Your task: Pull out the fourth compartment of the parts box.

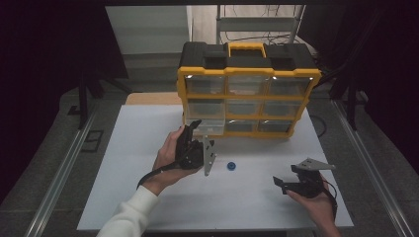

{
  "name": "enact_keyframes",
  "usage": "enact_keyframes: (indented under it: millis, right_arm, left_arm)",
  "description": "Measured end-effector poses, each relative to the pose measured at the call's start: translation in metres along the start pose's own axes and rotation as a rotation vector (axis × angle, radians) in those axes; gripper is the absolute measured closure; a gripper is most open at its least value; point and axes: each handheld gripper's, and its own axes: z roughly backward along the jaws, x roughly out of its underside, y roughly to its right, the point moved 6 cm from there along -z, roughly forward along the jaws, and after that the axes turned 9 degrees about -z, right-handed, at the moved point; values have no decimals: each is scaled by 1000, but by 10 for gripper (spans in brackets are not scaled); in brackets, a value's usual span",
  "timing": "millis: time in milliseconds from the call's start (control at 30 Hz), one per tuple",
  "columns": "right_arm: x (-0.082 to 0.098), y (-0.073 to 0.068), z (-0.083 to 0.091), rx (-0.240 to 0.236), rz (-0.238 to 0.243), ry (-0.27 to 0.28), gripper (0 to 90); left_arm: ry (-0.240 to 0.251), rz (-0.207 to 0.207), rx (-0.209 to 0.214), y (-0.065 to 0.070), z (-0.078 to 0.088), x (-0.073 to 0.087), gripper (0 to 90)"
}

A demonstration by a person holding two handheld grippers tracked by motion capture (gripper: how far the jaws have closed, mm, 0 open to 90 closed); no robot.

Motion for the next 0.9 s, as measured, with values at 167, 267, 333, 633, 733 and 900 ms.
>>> enact_keyframes:
  millis: [167, 267, 333, 633, 733, 900]
  right_arm:
    - [0, 0, 0, -1, 2, -1, 150]
    - [0, -1, 0, -6, 4, 3, 149]
    - [-1, -2, 1, -11, 7, 6, 148]
    - [0, -2, 0, -13, 14, 4, 147]
    - [0, -3, 0, -14, 16, 3, 147]
    - [0, -3, 0, -13, 16, 3, 147]
  left_arm:
    - [6, 125, 89, 2, 7, 6, 198]
    - [12, 193, 154, 6, 9, 12, 189]
    - [16, 233, 183, 8, 11, 17, 184]
    - [41, 401, 330, 17, 19, 34, 178]
    - [43, 437, 366, 18, 22, 40, 180]
    - [50, 494, 422, 18, 25, 48, 183]
